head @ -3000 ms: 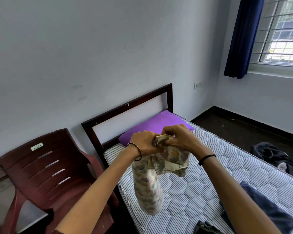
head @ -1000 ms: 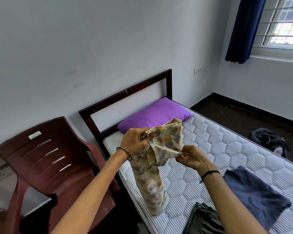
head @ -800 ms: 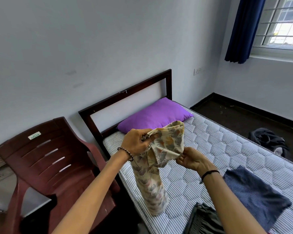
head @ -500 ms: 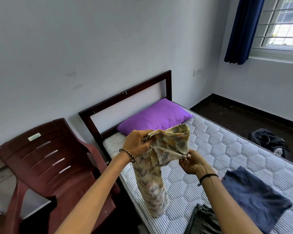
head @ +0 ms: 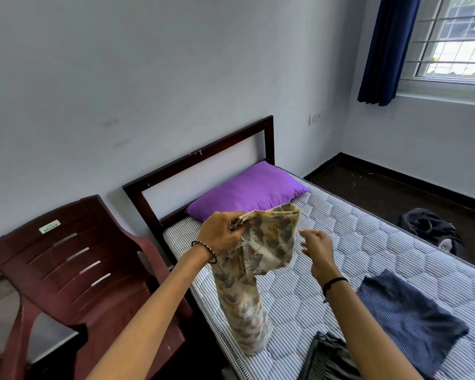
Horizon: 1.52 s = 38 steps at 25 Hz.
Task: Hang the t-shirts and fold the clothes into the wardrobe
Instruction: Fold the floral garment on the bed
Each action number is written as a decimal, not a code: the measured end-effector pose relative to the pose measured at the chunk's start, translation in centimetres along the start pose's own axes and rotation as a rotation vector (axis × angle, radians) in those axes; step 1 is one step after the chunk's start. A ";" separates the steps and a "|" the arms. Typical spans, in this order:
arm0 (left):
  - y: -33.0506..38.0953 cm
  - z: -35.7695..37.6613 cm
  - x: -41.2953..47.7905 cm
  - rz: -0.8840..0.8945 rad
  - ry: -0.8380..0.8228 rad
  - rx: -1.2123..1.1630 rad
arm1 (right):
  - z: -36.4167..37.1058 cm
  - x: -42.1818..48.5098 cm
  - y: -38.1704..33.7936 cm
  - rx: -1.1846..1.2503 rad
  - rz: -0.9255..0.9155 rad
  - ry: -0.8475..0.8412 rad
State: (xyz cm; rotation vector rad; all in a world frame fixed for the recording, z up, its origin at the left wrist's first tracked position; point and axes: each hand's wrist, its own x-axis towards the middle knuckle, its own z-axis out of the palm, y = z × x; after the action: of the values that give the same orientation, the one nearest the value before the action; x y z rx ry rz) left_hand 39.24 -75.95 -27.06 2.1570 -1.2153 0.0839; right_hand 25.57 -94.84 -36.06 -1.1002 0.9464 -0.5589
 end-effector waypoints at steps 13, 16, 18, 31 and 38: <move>2.1 0.4 0.7 -0.140 -0.060 0.216 | 4.3 -5.6 -6.7 -0.340 -0.599 -0.345; 3.3 1.0 0.2 -0.162 -0.123 0.395 | 5.1 -6.6 -6.8 -0.355 -0.246 -0.426; 3.7 1.4 -0.4 -0.106 -0.165 0.478 | 5.1 -6.7 -6.6 -0.292 -0.117 -0.474; 1.7 0.4 -1.3 -0.083 -0.481 0.102 | 2.7 -4.7 -4.2 -0.103 -0.061 -0.419; 1.0 0.3 -1.4 -0.412 -0.123 -0.021 | 1.6 -4.6 -4.8 -0.468 -0.307 -0.294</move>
State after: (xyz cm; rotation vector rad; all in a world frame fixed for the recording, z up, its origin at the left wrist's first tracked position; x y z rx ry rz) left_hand 37.60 -75.42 -27.33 2.3763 -0.8074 -0.2387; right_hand 24.91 -92.29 -29.79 -1.7175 0.6663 -0.4133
